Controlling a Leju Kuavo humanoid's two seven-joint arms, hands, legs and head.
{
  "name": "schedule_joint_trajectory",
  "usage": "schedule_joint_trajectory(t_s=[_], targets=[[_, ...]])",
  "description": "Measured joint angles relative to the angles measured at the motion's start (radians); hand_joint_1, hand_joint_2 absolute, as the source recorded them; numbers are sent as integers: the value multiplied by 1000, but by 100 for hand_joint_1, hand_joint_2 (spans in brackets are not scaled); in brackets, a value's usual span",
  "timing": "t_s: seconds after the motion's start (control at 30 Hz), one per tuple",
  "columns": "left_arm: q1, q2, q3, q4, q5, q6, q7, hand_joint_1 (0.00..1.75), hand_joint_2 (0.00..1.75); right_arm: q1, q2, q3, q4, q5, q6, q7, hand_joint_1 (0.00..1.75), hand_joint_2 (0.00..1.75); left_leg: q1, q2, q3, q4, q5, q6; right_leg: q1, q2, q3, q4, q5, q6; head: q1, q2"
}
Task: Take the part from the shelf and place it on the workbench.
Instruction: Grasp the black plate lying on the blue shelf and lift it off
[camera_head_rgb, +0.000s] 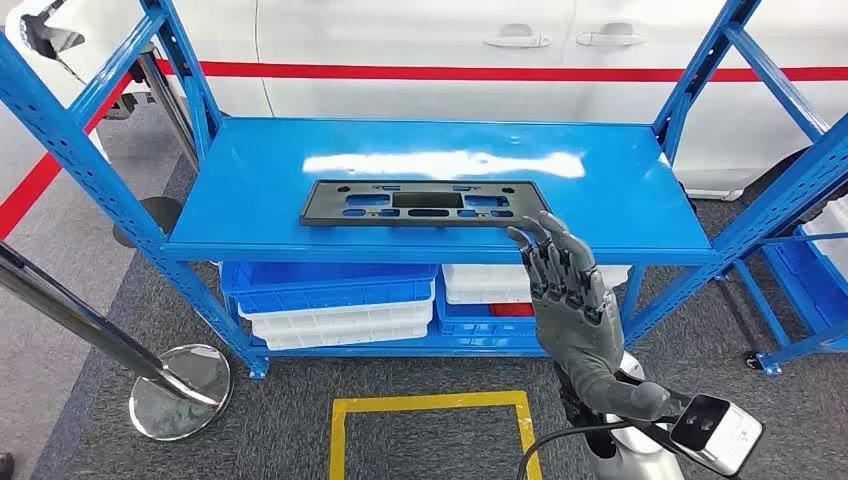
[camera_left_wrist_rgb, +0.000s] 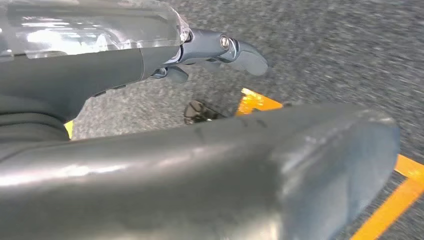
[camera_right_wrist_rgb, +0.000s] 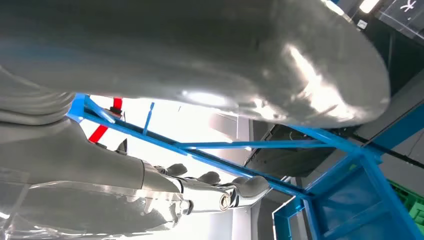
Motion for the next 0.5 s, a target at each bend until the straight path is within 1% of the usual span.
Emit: schedule_joint_trajectory(t_s=[0.07,0.1,0.13,0.17,0.2,0.23,0.27,0.3,0.33,0.37,0.4,0.43,0.47,0.5], targets=[[-2,0,0,1,0,0,0,0,0,0,0,5,7,2,-5,0,0,0,-1,1,4,-3,-1,-6,2,1,4,-14,-4,-3,0,0],[-3,0,0,1,-1,-1,0,0,0,0,0,11,14,4,-9,0,0,0,-2,2,11,-5,-1,-12,3,2,9,-25,-11,-8,0,0],[-4,0,0,1,-1,-1,0,0,0,1,0,15,18,6,-12,0,0,0,-3,3,14,-5,-2,-18,0,4,20,-36,-9,-12,0,0],[-4,0,0,1,-2,-2,0,0,0,1,0,19,22,7,-15,0,0,0,-3,3,15,8,-2,-21,-2,5,31,-43,-10,-16,0,0],[-4,0,0,1,-2,-3,0,0,0,1,0,23,25,8,-17,0,0,0,-3,3,2,39,-6,-24,-4,5,45,-47,-16,-22,0,0],[-5,0,0,1,-3,-4,-1,0,0,1,0,25,27,8,-19,0,0,0,-2,3,-24,90,-18,-26,-5,4,58,-50,-22,-26,0,0],[-4,0,0,1,-4,-5,-1,0,0,2,0,28,30,8,-20,0,0,0,-1,3,-61,157,-38,-29,-5,4,69,-52,-31,-29,0,0],[-3,0,0,1,-4,-6,-1,0,0,3,0,31,33,9,-21,0,0,0,0,2,-105,223,-64,-33,-4,3,80,-52,-41,-31,0,0],[-1,0,0,2,-5,-6,-1,0,0,5,0,34,36,8,-22,0,0,0,1,2,-145,271,-90,-37,-4,4,93,-52,-52,-31,0,0],[2,0,0,2,-6,-7,-1,0,0,7,0,37,38,8,-23,0,0,0,2,2,-173,291,-103,-40,-4,6,107,-51,-63,-31,0,0],[4,0,0,2,-8,-7,-2,0,0,10,-1,40,41,8,-25,0,0,0,3,3,-186,277,-98,-41,-5,8,123,-51,-76,-29,0,0],[5,0,0,2,-9,-7,-2,0,0,12,-1,42,42,8,-27,0,0,0,4,3,-185,233,-69,-42,-5,10,142,-51,-89,-27,0,0],[7,0,0,2,-10,-7,-3,0,0,14,-1,45,44,8,-30,0,0,0,6,3,-177,169,-16,-42,-6,11,159,-51,-104,-24,0,0],[9,0,0,2,-11,-7,-4,0,0,16,-2,47,46,8,-33,0,0,0,5,3,-170,107,42,-40,-6,11,175,-48,-118,-20,0,0]])
